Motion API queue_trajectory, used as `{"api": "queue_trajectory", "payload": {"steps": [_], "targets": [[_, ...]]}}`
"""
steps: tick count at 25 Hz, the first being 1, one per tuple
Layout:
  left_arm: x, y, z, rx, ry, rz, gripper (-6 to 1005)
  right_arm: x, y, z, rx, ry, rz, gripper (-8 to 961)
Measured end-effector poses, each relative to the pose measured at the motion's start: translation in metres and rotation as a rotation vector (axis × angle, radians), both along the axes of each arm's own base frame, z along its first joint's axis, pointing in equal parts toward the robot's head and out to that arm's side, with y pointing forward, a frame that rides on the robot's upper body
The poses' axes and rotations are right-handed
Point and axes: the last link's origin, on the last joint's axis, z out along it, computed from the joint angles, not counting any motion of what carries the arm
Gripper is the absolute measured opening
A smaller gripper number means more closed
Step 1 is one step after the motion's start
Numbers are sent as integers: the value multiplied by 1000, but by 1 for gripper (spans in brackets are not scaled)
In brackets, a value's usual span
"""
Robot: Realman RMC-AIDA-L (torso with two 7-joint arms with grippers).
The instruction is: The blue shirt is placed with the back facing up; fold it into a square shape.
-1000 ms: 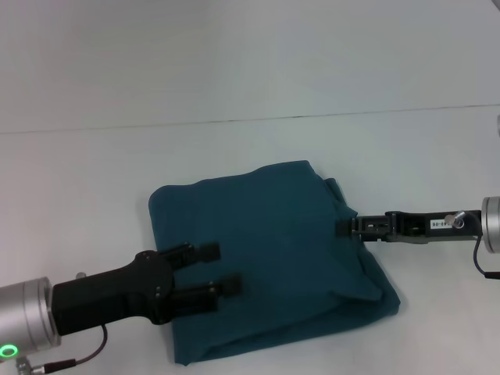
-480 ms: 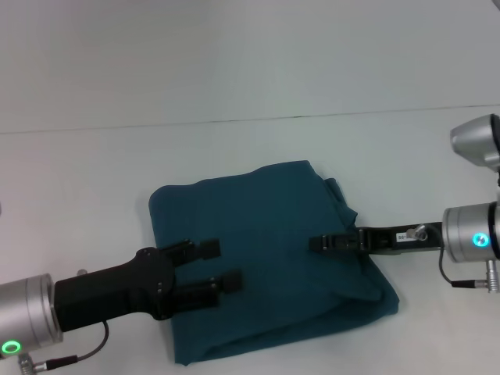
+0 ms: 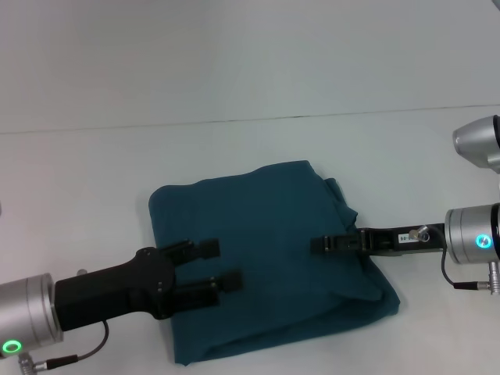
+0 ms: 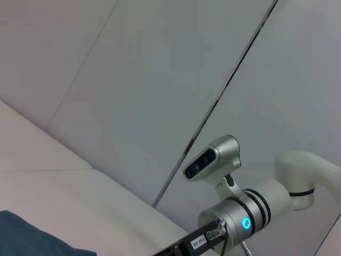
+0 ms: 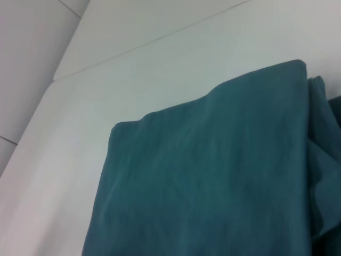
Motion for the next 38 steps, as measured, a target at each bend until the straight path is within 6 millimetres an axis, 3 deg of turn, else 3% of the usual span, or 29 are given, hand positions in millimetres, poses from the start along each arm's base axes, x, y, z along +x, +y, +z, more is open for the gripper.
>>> {"api": "queue_trajectory", "payload": {"steps": [15, 29, 38], "targets": [[0, 1, 0, 3, 3, 1, 887, 0, 0, -9, -3, -30, 2, 596], [0, 0, 0, 2, 0, 3, 888, -3, 0, -8, 58, 21, 49, 34], [1, 0, 0, -4, -7, 3, 888, -13, 1, 0, 74, 75, 116, 34]]}}
